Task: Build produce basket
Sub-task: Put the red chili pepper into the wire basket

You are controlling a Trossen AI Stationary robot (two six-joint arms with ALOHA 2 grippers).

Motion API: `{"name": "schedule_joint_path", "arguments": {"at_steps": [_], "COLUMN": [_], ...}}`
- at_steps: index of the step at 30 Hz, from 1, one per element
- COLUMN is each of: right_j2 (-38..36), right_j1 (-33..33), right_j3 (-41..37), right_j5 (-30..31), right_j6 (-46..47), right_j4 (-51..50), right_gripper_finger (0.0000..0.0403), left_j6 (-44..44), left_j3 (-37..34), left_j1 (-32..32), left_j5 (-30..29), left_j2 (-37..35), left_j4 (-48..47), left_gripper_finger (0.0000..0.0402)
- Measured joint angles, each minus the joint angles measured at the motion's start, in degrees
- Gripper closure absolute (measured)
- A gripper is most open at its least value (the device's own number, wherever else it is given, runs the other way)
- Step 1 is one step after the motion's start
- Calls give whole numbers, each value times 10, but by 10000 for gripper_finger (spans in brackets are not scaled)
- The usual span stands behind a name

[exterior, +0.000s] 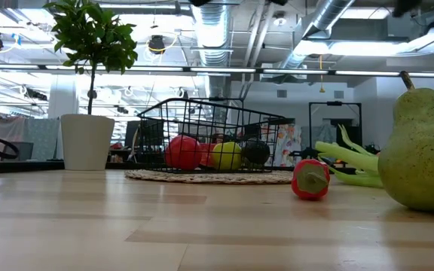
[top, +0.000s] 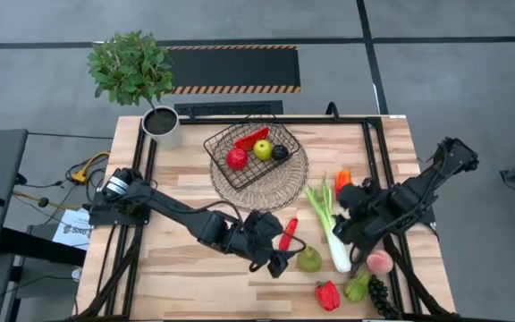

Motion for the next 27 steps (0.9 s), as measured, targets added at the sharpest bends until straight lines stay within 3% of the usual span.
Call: {"name": "schedule_joint_path", "arguments": {"at_steps": [7, 14, 20, 27], "right_j2": [-88, -172, -130, -53], "right_j1": [30, 87, 95, 95], "right_j3": [-144, -342, -444, -456], "right_j5": [-3, -4, -34, -70], "right_j6": [130, 232, 290, 312], "right_j4": [16, 261, 367, 401], "right_gripper_finger": [112, 112, 112, 112], "left_j6": [4, 5, 5, 5], "left_j3": [0, 0, 0, 0], "left_j1": [29, 39, 38, 28], "left_j5": [7, 41, 41, 41], "left_j2": [0, 0, 0, 0], "left_j4": [0, 0, 0, -1], "left_gripper_finger": [52, 52, 52, 52]}}
